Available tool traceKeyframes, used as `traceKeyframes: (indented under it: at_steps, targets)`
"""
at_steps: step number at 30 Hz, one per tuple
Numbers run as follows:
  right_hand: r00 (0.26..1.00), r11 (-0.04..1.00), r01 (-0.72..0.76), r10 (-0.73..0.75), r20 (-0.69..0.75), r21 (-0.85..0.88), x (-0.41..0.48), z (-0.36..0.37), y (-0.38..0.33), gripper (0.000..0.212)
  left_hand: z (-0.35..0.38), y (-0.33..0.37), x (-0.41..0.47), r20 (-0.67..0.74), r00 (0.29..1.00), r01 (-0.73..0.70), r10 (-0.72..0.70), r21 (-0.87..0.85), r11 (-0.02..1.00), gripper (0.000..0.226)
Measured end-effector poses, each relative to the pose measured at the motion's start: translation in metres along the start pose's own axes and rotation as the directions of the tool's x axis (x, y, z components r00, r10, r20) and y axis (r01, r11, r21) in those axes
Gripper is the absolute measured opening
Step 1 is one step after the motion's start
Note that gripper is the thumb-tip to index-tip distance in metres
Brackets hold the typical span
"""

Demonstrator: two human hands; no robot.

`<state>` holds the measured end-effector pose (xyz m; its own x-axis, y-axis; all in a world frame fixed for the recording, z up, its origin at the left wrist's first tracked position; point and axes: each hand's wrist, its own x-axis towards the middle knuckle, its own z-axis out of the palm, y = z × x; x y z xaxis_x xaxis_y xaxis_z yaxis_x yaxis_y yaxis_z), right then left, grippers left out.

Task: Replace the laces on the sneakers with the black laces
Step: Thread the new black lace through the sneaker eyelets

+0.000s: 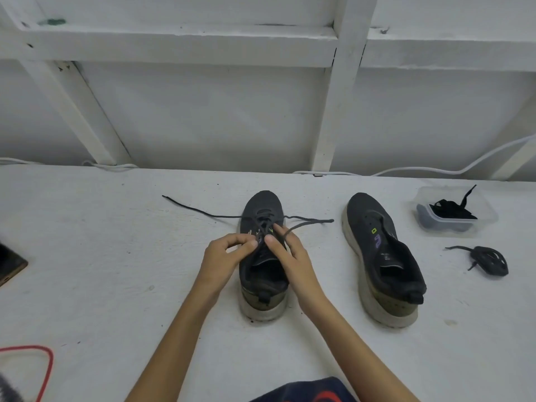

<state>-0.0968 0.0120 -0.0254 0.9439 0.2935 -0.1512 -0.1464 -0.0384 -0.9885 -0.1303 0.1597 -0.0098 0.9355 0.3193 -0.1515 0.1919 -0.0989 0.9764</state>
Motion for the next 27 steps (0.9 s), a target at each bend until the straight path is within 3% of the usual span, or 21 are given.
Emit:
traceKeyframes:
  at_steps: [3,6,9,12,17,24,27]
  targets:
    - [0.999,0.998,0.022,-0.019,-0.036,0.061,0.001,0.009,0.007,0.061,0.003,0.003,0.008,-0.038,0.997,-0.061,0.071,0.223,0.973,0.009]
    - [0.999,0.997,0.018,-0.015,-0.034,0.081,0.002,0.009,0.01,0.063,0.007,0.0,0.018,-0.086,0.984,-0.096,0.156,0.478,0.873,0.009]
    - [1.0,0.996,0.016,-0.014,-0.028,0.085,0.002,0.007,0.011,0.065,0.01,-0.005,0.032,-0.057,0.979,-0.119,0.196,0.625,0.772,0.017]
    - [0.999,0.992,0.002,0.005,-0.054,0.128,0.0,0.008,0.011,0.072,0.011,-0.007,0.035,-0.06,0.976,-0.141,0.208,0.55,0.823,0.015]
    - [0.998,0.982,-0.007,0.018,-0.056,0.188,-0.001,0.01,0.014,0.07,0.002,-0.01,0.016,-0.103,0.994,-0.024,0.039,0.14,0.99,0.021]
    - [0.998,0.969,-0.009,0.024,-0.055,0.248,0.0,0.01,0.018,0.064,0.006,-0.007,0.007,-0.023,0.998,-0.063,0.066,0.13,0.989,0.016]
    - [0.999,0.978,0.003,0.007,-0.047,0.21,0.0,0.007,0.017,0.064,-0.002,0.0,0.021,-0.108,0.99,-0.078,0.093,0.136,0.988,0.016]
